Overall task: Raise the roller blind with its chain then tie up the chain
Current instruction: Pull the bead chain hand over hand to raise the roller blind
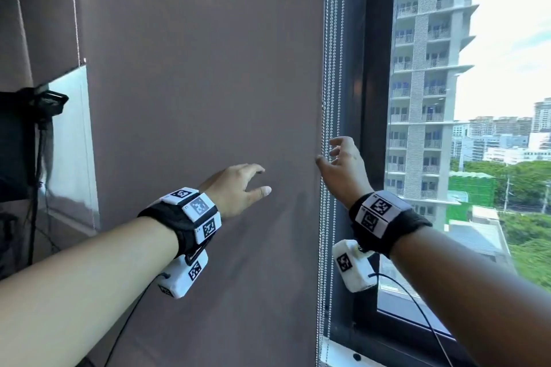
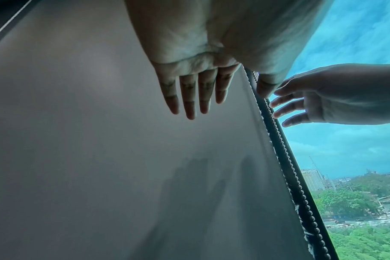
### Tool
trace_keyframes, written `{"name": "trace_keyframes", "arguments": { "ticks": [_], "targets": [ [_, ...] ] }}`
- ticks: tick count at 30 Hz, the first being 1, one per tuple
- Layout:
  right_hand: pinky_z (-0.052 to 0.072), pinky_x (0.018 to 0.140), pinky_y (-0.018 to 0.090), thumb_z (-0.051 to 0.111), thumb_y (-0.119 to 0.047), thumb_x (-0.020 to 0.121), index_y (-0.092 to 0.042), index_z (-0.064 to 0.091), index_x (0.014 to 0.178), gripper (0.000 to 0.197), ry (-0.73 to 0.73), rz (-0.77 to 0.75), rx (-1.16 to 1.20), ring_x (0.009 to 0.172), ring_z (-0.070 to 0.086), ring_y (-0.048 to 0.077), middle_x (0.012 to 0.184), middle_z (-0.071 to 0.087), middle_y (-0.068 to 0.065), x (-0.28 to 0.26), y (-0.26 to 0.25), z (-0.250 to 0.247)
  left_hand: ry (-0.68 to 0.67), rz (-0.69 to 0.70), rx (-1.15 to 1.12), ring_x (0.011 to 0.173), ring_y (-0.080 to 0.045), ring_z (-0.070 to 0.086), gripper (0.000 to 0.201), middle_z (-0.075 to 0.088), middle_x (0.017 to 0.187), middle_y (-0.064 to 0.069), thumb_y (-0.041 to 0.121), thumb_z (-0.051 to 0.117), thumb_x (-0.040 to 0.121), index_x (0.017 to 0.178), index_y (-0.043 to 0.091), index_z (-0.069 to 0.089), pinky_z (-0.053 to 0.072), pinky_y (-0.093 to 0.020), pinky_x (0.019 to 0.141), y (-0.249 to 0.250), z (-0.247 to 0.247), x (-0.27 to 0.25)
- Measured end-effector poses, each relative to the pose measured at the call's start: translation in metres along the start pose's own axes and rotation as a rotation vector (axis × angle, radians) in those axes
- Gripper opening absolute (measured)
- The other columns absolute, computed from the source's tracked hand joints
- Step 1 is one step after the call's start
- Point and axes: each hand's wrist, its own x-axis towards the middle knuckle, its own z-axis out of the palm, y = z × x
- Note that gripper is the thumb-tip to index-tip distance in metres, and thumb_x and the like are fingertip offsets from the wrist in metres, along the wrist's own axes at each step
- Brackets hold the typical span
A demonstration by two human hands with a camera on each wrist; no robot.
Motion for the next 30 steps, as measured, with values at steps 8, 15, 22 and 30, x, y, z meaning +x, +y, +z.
{"name": "trace_keyframes", "arguments": {
  "ticks": [8,15,22,30],
  "targets": [
    [0.047,0.089,0.032,0.062,-0.034,0.091,-0.014,0.049,0.124,0.04,-0.003,0.099,0.062,0.101,0.059,0.019,0.102,0.062,0.002,0.003,0.013,0.013,0.037,-0.02,-0.26,0.105,-0.012,0.06,0.032,0.064,0.117,0.002,0.028,0.055,0.091,0.122,0.023,0.058,0.046,-0.033,0.097,0.005,0.034,0.016],
    [0.055,0.075,0.039,0.057,-0.032,0.093,-0.015,0.065,0.09,0.02,0.06,0.087,0.121,0.08,0.068,0.026,0.081,0.071,0.005,0.004,0.026,0.027,0.064,-0.017,-0.405,0.097,-0.01,0.062,0.027,0.069,0.105,0.002,0.02,0.055,0.091,0.117,0.017,0.063,0.045,-0.02,0.09,0.019,0.054,0.026],
    [0.038,0.056,0.017,0.042,-0.021,0.101,-0.01,0.063,0.088,0.027,0.075,0.028,0.248,0.055,0.046,0.004,0.064,0.052,-0.004,-0.011,0.03,0.031,0.117,0.006,-0.472,0.09,-0.014,0.064,0.022,0.071,0.099,0.0,0.023,0.058,0.091,0.11,0.017,0.066,0.048,-0.022,0.087,0.026,0.06,0.03],
    [0.023,0.046,0.018,0.042,-0.03,0.103,-0.02,0.024,0.058,0.05,0.092,-0.118,0.288,0.046,0.026,0.005,0.052,0.025,-0.01,-0.031,0.018,0.03,0.205,0.109,-0.536,0.081,-0.009,0.065,0.019,0.065,0.078,0.012,0.026,0.055,0.093,0.104,0.017,0.067,0.05,-0.025,0.084,0.044,0.058,0.023]
  ]
}}
